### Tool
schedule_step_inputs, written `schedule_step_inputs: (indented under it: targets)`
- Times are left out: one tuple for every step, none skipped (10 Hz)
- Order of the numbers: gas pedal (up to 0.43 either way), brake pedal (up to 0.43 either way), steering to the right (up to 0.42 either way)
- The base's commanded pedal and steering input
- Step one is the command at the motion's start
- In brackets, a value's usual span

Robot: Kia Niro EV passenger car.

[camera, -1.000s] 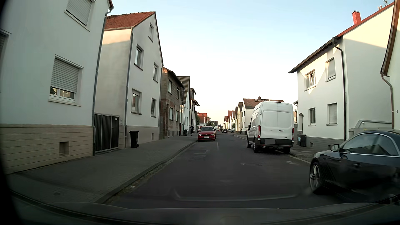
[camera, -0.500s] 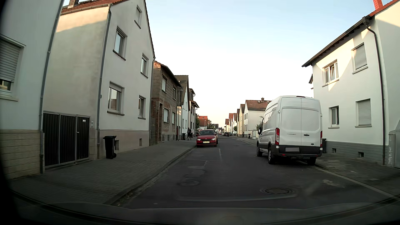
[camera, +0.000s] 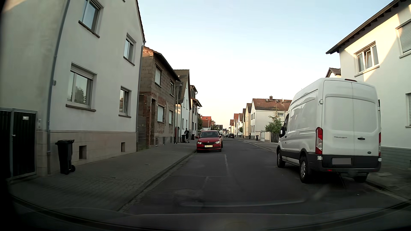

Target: Follow the waypoints while adhering to traffic rules and regulations

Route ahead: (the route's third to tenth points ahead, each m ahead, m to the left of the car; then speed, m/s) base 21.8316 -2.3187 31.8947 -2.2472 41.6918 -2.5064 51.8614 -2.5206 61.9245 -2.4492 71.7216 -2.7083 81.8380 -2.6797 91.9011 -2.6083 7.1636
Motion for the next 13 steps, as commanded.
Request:
schedule_step_inputs:
  targets:
    - [0.000, 0.177, 0.022]
    - [0.000, 0.177, 0.029]
    - [0.000, 0.183, 0.038]
    - [0.000, 0.183, 0.042]
    - [0.000, 0.183, 0.046]
    - [0.000, 0.189, 0.054]
    - [0.000, 0.195, 0.063]
    - [0.000, 0.195, 0.072]
    - [0.000, 0.195, 0.079]
    - [0.000, 0.195, 0.088]
    - [0.000, 0.195, 0.099]
    - [0.000, 0.201, 0.109]
    - [0.000, 0.207, 0.115]
